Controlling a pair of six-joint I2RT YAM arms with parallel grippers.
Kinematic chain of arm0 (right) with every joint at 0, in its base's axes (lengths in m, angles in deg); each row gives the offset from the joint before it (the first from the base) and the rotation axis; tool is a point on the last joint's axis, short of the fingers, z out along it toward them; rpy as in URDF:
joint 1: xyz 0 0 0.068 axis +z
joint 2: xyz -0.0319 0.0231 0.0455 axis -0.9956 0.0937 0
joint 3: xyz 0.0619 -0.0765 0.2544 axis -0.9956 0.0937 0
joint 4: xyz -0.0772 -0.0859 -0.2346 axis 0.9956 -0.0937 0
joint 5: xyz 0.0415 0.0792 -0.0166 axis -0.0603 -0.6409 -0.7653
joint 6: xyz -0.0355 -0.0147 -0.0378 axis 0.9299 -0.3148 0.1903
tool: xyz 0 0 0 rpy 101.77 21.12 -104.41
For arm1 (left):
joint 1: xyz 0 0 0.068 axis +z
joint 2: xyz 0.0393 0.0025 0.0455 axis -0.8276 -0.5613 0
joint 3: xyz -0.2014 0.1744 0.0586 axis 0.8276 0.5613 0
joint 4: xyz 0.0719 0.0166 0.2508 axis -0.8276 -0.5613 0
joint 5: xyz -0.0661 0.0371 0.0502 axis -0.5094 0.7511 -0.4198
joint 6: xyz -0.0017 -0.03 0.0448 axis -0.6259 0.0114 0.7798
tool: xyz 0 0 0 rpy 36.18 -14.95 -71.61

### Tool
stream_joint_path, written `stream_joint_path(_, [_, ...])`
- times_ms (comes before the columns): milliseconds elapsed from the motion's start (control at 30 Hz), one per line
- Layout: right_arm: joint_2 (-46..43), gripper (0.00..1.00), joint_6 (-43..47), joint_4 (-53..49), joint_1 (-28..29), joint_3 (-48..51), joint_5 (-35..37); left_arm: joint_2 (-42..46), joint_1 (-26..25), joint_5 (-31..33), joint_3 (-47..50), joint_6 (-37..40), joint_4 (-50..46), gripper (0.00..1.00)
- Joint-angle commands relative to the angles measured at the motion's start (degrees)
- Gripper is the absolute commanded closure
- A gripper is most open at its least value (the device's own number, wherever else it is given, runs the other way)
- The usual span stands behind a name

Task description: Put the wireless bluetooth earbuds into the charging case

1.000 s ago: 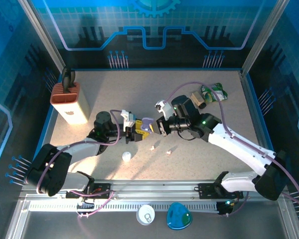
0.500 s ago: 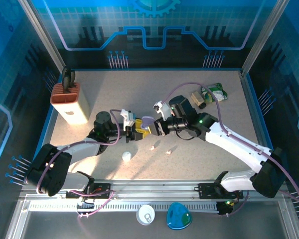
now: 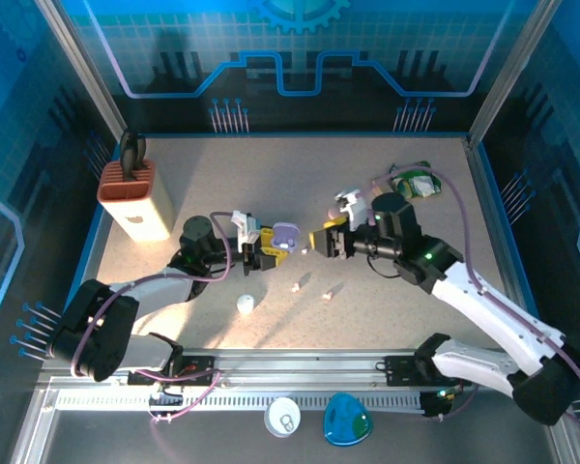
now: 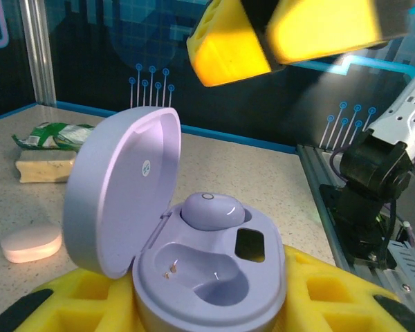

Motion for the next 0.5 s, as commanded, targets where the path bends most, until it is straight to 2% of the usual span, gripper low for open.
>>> stream_joint_path(0, [-1.0, 0.41, -5.0, 2.9, -5.8, 4.0, 4.4, 0.7, 0.5, 0.2, 0.6, 0.2, 3.2, 0.70])
stream_joint_path(133, [2.0, 0.41, -10.0, 0.9, -13.2, 7.5, 9.9, 0.3, 0.5, 0.1, 0.6, -0.3, 4.0, 0.70])
stream_joint_path(267, [6.8, 0.41, -14.2, 6.4, -20.2, 12.2, 7.8, 0.1, 0.6, 0.1, 0.7, -0.3, 3.7, 0.70])
stream_joint_path(467, [16.7, 0.42, -16.4, 9.1, -25.7, 12.6, 6.6, -0.2, 0.6, 0.2, 0.6, -0.1, 3.2, 0.70])
